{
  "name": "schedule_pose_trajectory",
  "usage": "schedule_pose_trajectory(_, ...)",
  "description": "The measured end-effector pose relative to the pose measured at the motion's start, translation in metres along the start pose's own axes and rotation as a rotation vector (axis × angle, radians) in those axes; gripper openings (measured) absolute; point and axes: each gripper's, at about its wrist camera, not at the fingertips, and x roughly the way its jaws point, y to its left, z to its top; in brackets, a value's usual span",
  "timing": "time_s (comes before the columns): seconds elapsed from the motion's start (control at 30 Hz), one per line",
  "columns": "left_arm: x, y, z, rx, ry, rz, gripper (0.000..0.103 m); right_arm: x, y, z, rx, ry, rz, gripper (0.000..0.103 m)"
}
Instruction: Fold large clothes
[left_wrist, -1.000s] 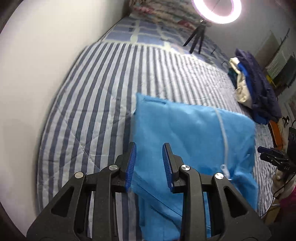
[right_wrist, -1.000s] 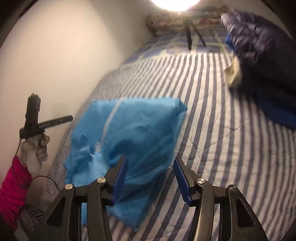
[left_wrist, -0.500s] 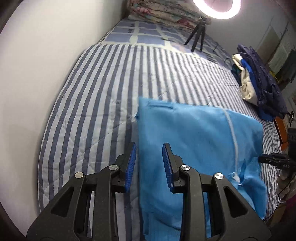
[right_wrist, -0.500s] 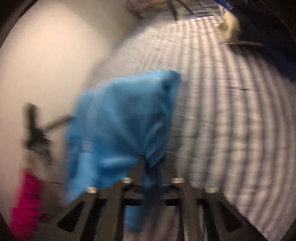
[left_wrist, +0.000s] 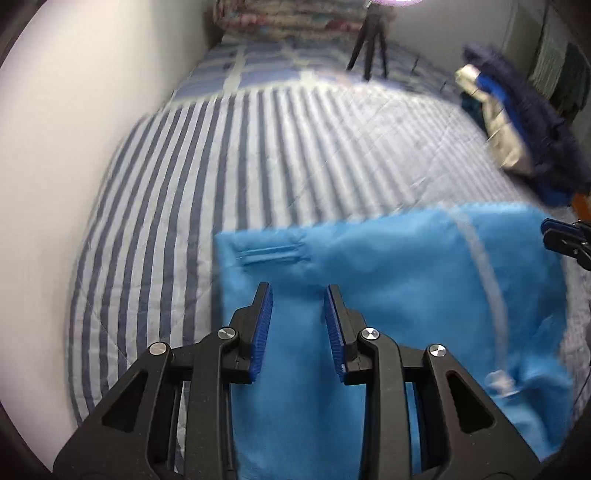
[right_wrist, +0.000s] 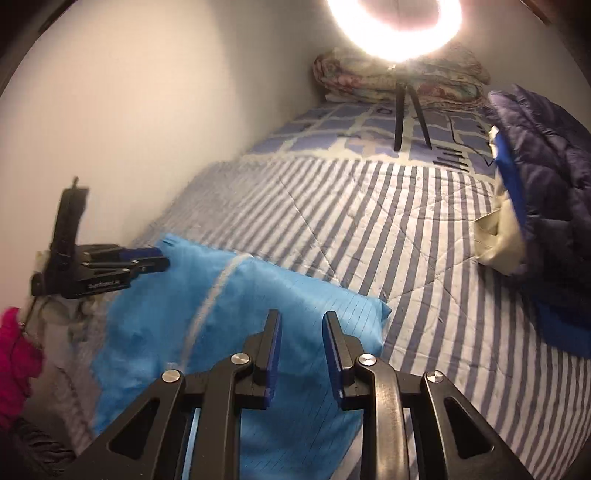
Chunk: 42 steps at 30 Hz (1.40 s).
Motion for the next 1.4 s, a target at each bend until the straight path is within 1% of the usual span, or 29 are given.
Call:
schedule_pose_trajectory(0.03,0.011,0.006,-0.007,-0.008,0.018,0.002,0.031,0.007,-0.007,-0.006,0.017,0.017,0.006,0.024)
schedule_pose_trajectory(0.07,0.014,0.010,-0.013,-0.012,0.000,-0.015,0.032,0.019,-0.012,-0.015,0.044,0.053,0.015,0.022)
schedule_pose_trajectory(0.1,0.013,0.011,-0.015,-0.004,-0.023,-0.027,0.032,0.035,-0.013,-0.025,0.053,0.109,0.013,0.020)
schedule_pose_trajectory(0.17,0.012,0.012,-0.014,0.009,-0.022,-0.029,0.032,0.036,-0.009,-0.032,0.019,0.086,-0.007,0.020)
schedule_pose_trajectory(0.23,0.006,0.012,-0.012,0.014,-0.017,-0.023,0.032,0.030,-0.008,-0.025,0.026,0.102,0.008,0.020)
schedule_pose_trajectory(0.27,-0.001,0.013,-0.011,0.006,-0.031,-0.031,0.032,0.022,-0.011,-0.019,0.044,0.086,0.025,0.021)
schedule_pose_trajectory(0.33,-0.018,0.016,-0.011,-0.018,-0.066,-0.070,0.032,0.006,-0.015,-0.009,0.055,0.027,0.034,0.021)
schedule_pose_trajectory(0.43,-0.036,0.016,-0.009,-0.023,-0.113,-0.085,0.032,-0.011,-0.018,0.006,0.058,-0.045,0.040,0.023)
schedule_pose_trajectory(0.53,-0.036,0.012,-0.002,-0.012,-0.117,-0.087,0.032,-0.002,-0.013,0.015,0.033,-0.048,0.035,0.023)
schedule_pose_trajectory(0.6,-0.029,0.011,0.003,-0.008,-0.110,-0.078,0.032,0.015,-0.004,0.021,-0.012,-0.026,0.024,0.023)
schedule_pose_trajectory(0.63,-0.023,0.012,0.003,-0.010,-0.105,-0.069,0.032,0.025,-0.001,0.021,-0.034,-0.016,0.007,0.022)
schedule_pose_trajectory(0.67,-0.012,0.015,0.003,-0.011,-0.085,-0.046,0.032,0.033,-0.001,0.022,-0.053,-0.007,-0.028,0.022)
schedule_pose_trajectory(0.73,0.011,0.022,-0.002,-0.007,-0.030,0.010,0.032,0.049,-0.016,0.021,-0.047,0.026,-0.100,0.021)
schedule_pose_trajectory(0.77,0.020,0.028,-0.007,-0.025,-0.014,0.002,0.033,0.058,-0.028,0.017,-0.015,0.056,-0.132,0.021)
schedule_pose_trajectory(0.8,0.020,0.034,-0.010,-0.057,-0.046,-0.031,0.033,0.068,-0.039,0.011,0.018,0.083,-0.157,0.021)
schedule_pose_trajectory(0.83,0.020,0.036,-0.011,-0.066,-0.044,-0.039,0.033,0.069,-0.044,0.008,0.029,0.073,-0.139,0.019)
schedule_pose_trajectory(0.87,0.019,0.036,-0.009,-0.067,-0.037,-0.036,0.033,0.065,-0.044,0.007,0.024,0.056,-0.138,0.019)
schedule_pose_trajectory(0.97,0.007,0.035,-0.006,-0.072,-0.026,-0.006,0.033,0.053,-0.036,0.011,0.008,0.066,-0.179,0.021)
schedule_pose_trajectory(1.03,-0.010,0.037,-0.008,-0.093,-0.044,-0.039,0.033,0.029,-0.032,0.013,0.021,0.035,-0.168,0.022)
schedule_pose_trajectory(1.07,-0.023,0.041,-0.011,-0.115,-0.054,-0.054,0.034,0.018,-0.032,0.013,0.037,0.025,-0.151,0.026)
schedule_pose_trajectory(1.1,-0.032,0.046,-0.014,-0.136,-0.056,-0.064,0.038,0.004,-0.031,0.010,0.055,0.010,-0.127,0.028)
schedule_pose_trajectory(1.17,-0.050,0.056,-0.022,-0.188,-0.062,-0.119,0.039,-0.020,-0.028,0.001,0.072,-0.006,-0.088,0.038)
schedule_pose_trajectory(1.2,-0.059,0.058,-0.028,-0.205,-0.068,-0.149,0.039,-0.032,-0.026,-0.006,0.076,-0.011,-0.074,0.038)
schedule_pose_trajectory(1.3,-0.074,0.052,-0.039,-0.175,-0.066,-0.156,0.039,-0.052,-0.017,-0.023,0.055,-0.003,-0.058,0.034)
schedule_pose_trajectory(1.37,-0.074,0.041,-0.051,-0.152,-0.036,-0.176,0.039,-0.051,-0.014,-0.034,0.065,0.017,-0.041,0.033)
schedule_pose_trajectory(1.4,-0.071,0.035,-0.055,-0.133,-0.021,-0.167,0.039,-0.048,-0.014,-0.039,0.070,0.027,-0.038,0.032)
